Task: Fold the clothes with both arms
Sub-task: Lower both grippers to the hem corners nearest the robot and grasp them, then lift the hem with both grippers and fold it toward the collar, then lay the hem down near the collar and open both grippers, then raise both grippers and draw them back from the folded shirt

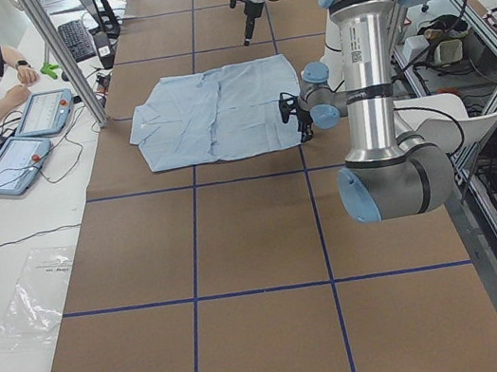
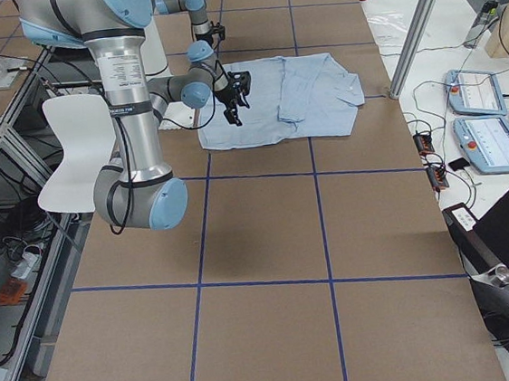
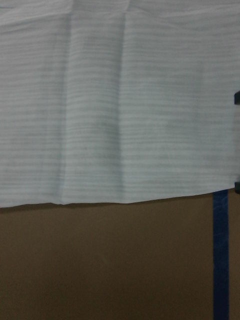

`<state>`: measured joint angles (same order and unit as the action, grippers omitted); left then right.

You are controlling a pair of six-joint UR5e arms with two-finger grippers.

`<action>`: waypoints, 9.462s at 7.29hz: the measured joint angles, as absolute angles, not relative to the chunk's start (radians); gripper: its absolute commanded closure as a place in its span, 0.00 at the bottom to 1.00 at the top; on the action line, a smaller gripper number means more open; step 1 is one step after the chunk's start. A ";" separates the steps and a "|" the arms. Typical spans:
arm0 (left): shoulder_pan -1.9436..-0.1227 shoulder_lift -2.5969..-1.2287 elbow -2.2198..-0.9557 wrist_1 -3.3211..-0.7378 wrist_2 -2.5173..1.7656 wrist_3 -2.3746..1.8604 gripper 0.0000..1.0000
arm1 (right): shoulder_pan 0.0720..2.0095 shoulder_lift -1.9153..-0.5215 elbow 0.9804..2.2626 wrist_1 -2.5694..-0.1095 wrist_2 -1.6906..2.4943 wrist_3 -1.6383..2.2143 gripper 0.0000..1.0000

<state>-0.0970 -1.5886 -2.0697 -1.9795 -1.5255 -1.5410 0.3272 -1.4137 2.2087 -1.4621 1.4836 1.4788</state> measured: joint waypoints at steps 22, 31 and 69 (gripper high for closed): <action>-0.123 -1.588 -2.138 -1.984 -1.476 -1.539 1.00 | -0.093 -1.633 2.119 -1.271 1.064 1.680 0.56; -0.126 -1.579 -2.164 -1.983 -1.478 -1.537 1.00 | -0.123 -1.633 2.159 -1.297 1.057 1.683 1.00; -0.515 -1.741 -1.822 -2.103 -1.697 -1.179 0.94 | 0.707 -1.003 1.608 -1.320 1.615 1.139 0.00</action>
